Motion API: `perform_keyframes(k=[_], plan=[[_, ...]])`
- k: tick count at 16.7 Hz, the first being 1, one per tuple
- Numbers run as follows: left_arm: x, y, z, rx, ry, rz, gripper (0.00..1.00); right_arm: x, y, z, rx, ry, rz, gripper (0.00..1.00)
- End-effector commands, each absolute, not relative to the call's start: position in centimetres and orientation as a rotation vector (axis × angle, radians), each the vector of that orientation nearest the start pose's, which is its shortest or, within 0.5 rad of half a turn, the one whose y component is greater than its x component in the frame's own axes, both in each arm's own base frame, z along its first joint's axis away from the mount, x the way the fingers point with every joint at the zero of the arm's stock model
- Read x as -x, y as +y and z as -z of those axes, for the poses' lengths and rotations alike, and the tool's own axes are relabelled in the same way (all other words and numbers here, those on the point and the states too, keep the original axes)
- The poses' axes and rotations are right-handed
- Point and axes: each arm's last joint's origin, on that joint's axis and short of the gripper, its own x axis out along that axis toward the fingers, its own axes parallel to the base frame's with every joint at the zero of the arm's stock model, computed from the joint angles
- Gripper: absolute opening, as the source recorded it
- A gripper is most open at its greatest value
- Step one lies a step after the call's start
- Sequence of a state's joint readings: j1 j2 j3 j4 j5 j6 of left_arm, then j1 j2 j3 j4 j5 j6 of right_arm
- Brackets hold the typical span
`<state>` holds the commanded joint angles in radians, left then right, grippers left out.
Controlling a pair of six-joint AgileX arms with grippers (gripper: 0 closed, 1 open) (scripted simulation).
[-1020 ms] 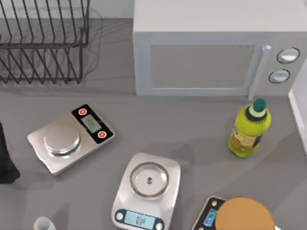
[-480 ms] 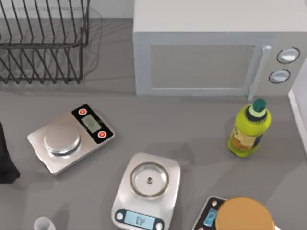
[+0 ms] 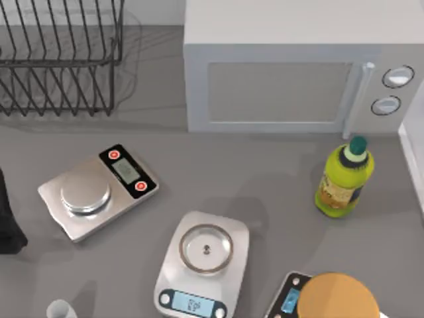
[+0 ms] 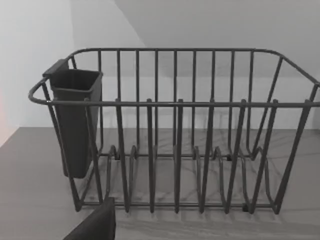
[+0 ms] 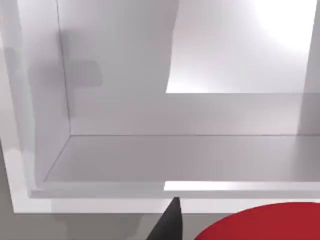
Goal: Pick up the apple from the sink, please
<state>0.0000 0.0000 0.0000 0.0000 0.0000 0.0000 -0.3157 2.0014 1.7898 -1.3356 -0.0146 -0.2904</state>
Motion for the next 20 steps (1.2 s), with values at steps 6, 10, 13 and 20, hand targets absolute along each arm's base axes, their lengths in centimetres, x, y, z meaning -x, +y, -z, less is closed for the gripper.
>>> perform_keyframes(k=[6,10,13,20], plan=[[-10.6,-0.1,-16.0,0.0,0.0,0.0,1.0,-36.2,-11.2,-28.5,-0.013,1.515,0.014,0.0],[-10.6,-0.1,-16.0,0.0,0.0,0.0,1.0,-36.3,-10.6,-28.3,-0.017,1.516,0.006,0.0],[-10.6,-0.1,-16.0,0.0,0.0,0.0,1.0,-36.2,-7.1,-28.5,-0.039,1.509,-0.036,0.0],[-10.6,-0.1,-16.0,0.0,0.0,0.0,1.0,-32.8,8.0,-28.4,-0.098,1.557,-0.096,0.0]])
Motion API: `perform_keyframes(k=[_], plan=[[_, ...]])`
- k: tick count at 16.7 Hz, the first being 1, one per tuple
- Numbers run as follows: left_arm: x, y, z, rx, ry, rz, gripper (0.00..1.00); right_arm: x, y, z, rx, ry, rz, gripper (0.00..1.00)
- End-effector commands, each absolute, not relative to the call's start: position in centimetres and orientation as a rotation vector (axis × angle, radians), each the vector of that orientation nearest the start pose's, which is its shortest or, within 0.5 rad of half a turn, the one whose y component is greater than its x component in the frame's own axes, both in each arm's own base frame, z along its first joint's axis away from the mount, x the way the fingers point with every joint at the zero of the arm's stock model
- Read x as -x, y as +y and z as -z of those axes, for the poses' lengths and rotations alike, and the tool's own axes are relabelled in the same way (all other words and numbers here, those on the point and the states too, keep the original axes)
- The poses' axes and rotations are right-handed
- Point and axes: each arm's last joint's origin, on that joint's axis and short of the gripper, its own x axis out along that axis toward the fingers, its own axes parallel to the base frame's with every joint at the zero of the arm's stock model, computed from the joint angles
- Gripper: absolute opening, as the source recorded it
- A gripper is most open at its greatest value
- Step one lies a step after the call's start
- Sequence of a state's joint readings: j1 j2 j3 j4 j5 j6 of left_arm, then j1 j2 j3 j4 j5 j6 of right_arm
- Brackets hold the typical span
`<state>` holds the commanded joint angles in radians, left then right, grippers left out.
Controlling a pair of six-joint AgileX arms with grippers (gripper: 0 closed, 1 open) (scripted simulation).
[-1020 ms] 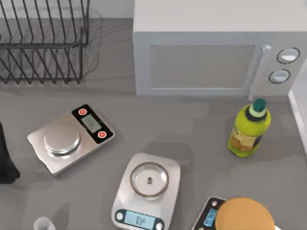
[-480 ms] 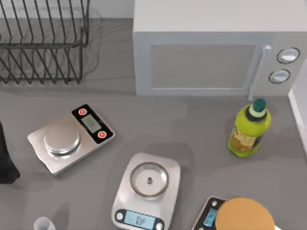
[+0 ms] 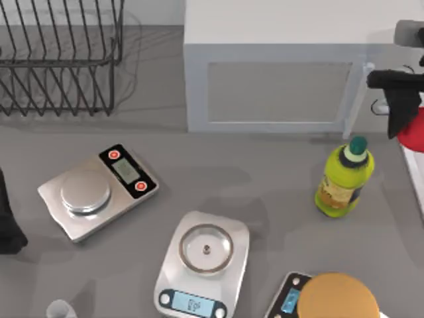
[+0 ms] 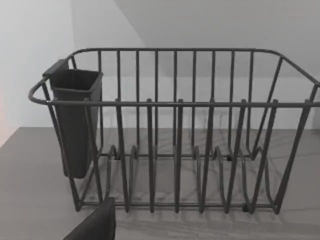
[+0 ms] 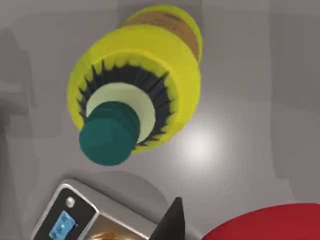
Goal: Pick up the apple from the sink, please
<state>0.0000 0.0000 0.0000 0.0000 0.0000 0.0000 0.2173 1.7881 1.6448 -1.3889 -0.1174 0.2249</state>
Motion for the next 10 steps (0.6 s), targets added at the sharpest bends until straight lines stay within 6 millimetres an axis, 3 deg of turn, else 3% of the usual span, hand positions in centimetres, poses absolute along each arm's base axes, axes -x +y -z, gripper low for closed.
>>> perform_keyframes(k=[3,5,8,10], plan=[[-10.6,-0.1,-16.0,0.0,0.0,0.0,1.0,-29.5,13.5,-27.9,-0.086,1.581,-0.056,0.0],[-10.6,-0.1,-16.0,0.0,0.0,0.0,1.0,-27.4,16.0,-27.6,-0.063,1.583,-0.025,0.0],[-10.6,-0.1,-16.0,0.0,0.0,0.0,1.0,-25.2,17.8,-27.1,-0.022,1.574,0.005,0.0],[-10.6,-0.1,-16.0,0.0,0.0,0.0,1.0,-24.8,18.1,-27.0,-0.008,1.571,0.008,0.0]])
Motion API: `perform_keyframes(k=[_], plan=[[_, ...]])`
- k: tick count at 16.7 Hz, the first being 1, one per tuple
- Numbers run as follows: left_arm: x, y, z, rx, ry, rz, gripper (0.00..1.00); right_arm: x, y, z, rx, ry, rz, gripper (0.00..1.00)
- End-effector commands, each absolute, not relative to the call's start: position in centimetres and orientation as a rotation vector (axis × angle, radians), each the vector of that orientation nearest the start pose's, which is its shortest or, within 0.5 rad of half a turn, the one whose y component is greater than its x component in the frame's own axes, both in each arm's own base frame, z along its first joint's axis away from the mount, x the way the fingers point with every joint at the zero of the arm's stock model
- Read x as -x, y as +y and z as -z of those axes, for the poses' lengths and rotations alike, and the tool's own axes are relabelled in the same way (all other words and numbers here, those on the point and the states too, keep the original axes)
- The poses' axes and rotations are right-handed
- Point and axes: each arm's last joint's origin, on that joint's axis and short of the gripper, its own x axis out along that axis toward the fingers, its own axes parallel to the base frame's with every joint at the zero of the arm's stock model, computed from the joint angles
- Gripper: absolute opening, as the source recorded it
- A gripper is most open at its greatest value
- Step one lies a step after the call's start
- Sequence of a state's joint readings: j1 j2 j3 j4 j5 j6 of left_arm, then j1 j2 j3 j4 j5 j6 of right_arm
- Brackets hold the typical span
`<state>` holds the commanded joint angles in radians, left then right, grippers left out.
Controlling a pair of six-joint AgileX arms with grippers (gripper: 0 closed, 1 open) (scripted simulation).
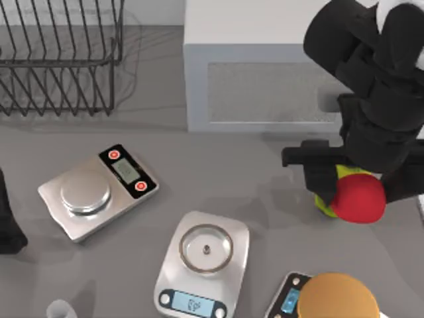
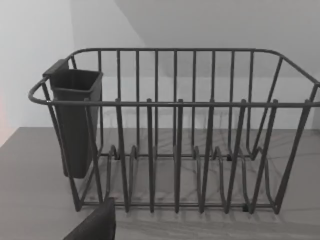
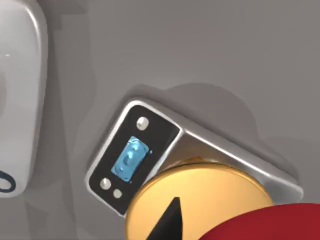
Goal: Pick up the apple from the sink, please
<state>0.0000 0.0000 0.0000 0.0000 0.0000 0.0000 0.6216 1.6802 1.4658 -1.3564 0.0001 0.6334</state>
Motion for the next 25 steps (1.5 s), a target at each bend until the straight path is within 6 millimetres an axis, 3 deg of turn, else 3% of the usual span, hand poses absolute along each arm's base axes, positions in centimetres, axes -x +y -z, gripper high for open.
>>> perform_keyframes(k=[10,13,19,21,25], plan=[[-10.6,-0.1,-16.0,0.0,0.0,0.0,1.0,-25.1,19.0,-26.4,-0.072,1.546,-0.054,0.0],[-10.6,-0.1,-16.0,0.0,0.0,0.0,1.0,-25.4,19.2,-24.2,-0.093,1.537,-0.065,0.0],[-10.6,-0.1,-16.0,0.0,0.0,0.0,1.0,-25.2,18.2,-17.0,-0.029,1.558,0.002,0.0],[-10.6,-0.1,-16.0,0.0,0.0,0.0,1.0,-24.8,18.1,-16.0,-0.009,1.57,0.008,0.0],[-10.6,-0.1,-16.0,0.0,0.0,0.0,1.0,-24.8,18.1,-16.0,-0.008,1.571,0.008,0.0]])
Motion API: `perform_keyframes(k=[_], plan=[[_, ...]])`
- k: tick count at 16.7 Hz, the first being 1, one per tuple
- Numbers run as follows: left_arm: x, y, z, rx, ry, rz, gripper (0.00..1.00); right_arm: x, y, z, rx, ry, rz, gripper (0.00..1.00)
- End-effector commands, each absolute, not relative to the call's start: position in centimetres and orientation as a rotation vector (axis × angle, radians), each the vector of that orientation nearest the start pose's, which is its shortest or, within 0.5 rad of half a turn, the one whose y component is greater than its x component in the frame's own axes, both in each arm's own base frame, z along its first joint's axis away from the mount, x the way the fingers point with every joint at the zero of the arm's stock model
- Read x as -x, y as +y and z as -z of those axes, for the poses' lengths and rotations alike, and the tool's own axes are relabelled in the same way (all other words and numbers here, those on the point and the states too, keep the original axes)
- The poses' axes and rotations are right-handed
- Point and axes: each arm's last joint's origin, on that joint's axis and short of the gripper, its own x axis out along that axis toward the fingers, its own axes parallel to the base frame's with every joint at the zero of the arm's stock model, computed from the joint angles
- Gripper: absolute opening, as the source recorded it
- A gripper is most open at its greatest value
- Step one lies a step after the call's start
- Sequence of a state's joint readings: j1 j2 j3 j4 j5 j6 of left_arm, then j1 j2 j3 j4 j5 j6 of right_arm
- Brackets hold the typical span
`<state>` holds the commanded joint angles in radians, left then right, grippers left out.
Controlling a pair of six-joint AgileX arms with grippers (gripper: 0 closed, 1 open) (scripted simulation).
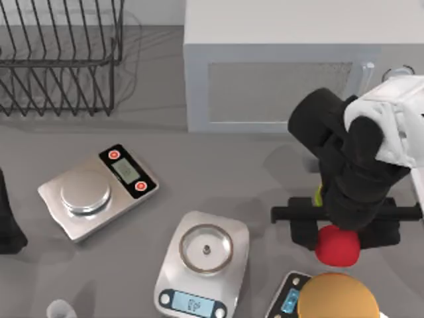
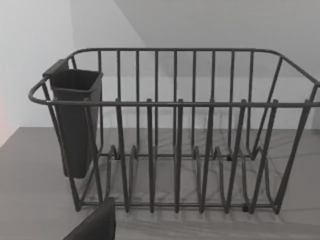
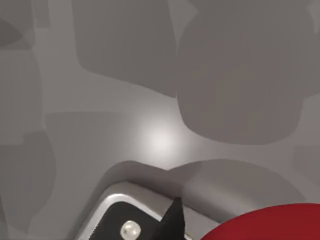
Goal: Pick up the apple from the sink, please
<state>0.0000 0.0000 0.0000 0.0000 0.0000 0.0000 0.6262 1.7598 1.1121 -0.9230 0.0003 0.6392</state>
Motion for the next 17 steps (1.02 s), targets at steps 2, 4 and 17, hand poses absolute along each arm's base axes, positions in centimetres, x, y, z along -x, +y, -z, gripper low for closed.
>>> perform_keyframes(k=[2,4,17], plan=[[-10.57,-0.12,-16.0,0.0,0.0,0.0,1.0,-24.76,18.14,-16.0,-0.008,1.571,0.008,0.15],[-10.57,-0.12,-16.0,0.0,0.0,0.0,1.0,-24.76,18.14,-16.0,-0.008,1.571,0.008,0.3],[-10.57,-0.12,-16.0,0.0,0.0,0.0,1.0,-24.76,18.14,-16.0,-0.008,1.571,0.008,1.0]])
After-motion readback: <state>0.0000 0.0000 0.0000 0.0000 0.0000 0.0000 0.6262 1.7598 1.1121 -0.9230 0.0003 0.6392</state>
